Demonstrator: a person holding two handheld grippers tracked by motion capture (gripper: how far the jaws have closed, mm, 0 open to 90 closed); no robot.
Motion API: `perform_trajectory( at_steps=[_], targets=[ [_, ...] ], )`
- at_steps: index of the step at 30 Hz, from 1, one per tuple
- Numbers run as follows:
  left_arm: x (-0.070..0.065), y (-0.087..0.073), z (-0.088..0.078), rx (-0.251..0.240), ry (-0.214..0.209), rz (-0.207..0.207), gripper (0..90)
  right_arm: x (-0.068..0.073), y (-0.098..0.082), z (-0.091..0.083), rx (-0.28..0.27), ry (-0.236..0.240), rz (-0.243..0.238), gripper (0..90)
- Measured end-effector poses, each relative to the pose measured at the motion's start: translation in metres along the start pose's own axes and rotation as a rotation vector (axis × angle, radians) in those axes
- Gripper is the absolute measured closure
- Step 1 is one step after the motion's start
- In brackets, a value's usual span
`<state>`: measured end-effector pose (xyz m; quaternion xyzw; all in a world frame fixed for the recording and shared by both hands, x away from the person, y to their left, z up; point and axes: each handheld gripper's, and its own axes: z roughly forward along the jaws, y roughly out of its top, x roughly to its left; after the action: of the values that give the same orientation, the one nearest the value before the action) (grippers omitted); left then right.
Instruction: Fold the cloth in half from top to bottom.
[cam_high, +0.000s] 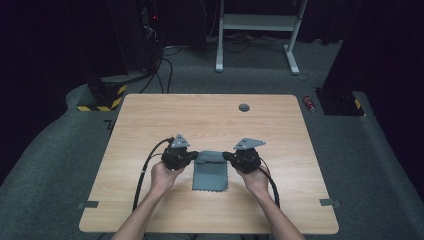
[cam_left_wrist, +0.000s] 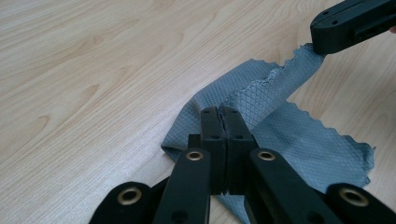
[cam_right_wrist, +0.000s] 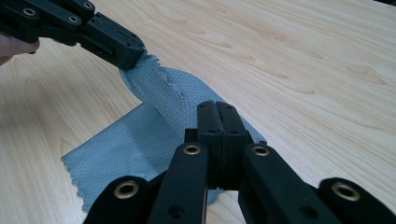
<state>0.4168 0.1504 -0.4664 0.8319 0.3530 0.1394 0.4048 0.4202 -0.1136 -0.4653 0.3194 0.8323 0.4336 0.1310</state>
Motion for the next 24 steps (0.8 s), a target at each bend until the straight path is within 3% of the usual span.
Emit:
perform_trajectory(
  at_steps=[24],
  targets=[
    [-0.017, -0.017, -0.011, -0.01, -0.026, 0.025, 89.2, 0.013, -0.018, -0.01, 0.002, 0.034, -0.013, 90.0]
  ],
)
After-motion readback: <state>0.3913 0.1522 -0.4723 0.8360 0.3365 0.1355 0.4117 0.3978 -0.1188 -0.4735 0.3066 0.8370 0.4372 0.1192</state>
